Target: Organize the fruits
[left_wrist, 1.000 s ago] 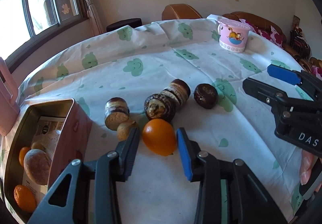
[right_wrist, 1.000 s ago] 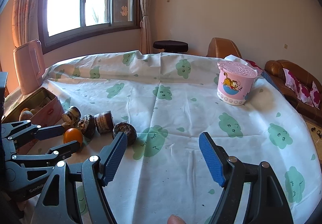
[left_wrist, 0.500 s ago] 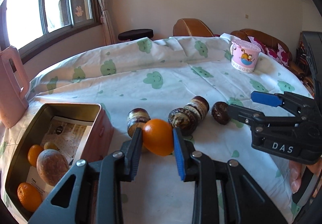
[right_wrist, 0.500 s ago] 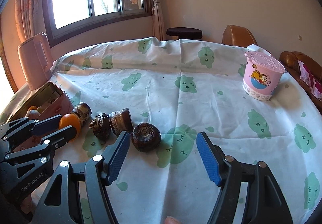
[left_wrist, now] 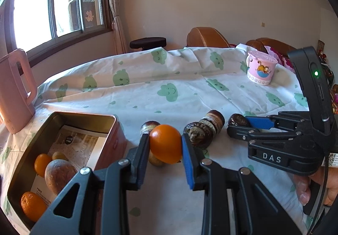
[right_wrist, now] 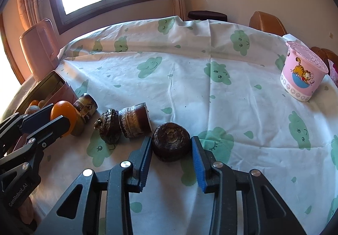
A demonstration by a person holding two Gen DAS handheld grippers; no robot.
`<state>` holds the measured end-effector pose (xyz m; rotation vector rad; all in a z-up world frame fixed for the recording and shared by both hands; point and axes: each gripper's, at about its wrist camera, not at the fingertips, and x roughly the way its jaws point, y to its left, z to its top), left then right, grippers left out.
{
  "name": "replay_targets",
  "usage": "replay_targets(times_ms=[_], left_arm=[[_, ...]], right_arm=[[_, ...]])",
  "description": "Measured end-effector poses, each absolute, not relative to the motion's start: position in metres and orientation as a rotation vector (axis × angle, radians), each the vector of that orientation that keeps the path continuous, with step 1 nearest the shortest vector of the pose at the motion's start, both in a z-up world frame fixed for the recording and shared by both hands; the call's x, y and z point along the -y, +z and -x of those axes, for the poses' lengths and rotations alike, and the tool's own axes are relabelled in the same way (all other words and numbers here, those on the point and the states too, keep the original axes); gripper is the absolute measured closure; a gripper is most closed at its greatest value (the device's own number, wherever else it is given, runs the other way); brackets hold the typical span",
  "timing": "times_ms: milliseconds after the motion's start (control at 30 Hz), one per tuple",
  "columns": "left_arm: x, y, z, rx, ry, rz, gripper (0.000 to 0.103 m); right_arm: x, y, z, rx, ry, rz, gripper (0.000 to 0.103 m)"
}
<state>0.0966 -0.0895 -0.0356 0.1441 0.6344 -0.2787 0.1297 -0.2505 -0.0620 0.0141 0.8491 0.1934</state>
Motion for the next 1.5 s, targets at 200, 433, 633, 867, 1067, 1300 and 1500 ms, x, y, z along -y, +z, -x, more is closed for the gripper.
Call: replay_targets(times_ms=[200, 433, 633, 867, 1067, 1300, 1500], left_arm=[[0.089, -0.03, -0.089, -0.581, -0.247, -0.158, 0.072], [0.088, -0.025, -0.082, -0.529, -0.225, -0.161, 0.072], [0.087, -0.021, -0.074, -0.484, -0.206, -0.162, 0.071], [0.083, -0.017, -0.067, -0.437, -0.184, -0.152, 0.071], [0.079, -0.016, -0.065, -0.425, -0.178, -0.133, 0.071], [0.079, -0.015, -0.063, -0.416, -0.169, -0.129, 0.071], [0.078, -0.014, -0.061, -0.409, -0.161, -0.127, 0.071]], right_arm=[[0.247, -0.052, -0.115, -0.777, 0.183, 0.005, 0.065], [0.24, -0.043, -0.1, -0.699, 0.166, 0.037, 0.065], [0.238, -0.035, -0.088, -0.63, 0.148, 0.045, 0.065], [0.231, -0.029, -0.076, -0.568, 0.139, 0.067, 0.065], [0.226, -0.026, -0.069, -0.533, 0.131, 0.085, 0.065], [0.219, -0.023, -0.062, -0.501, 0.121, 0.107, 0.065], [0.218, -0.021, -0.058, -0.478, 0.113, 0.108, 0.065]])
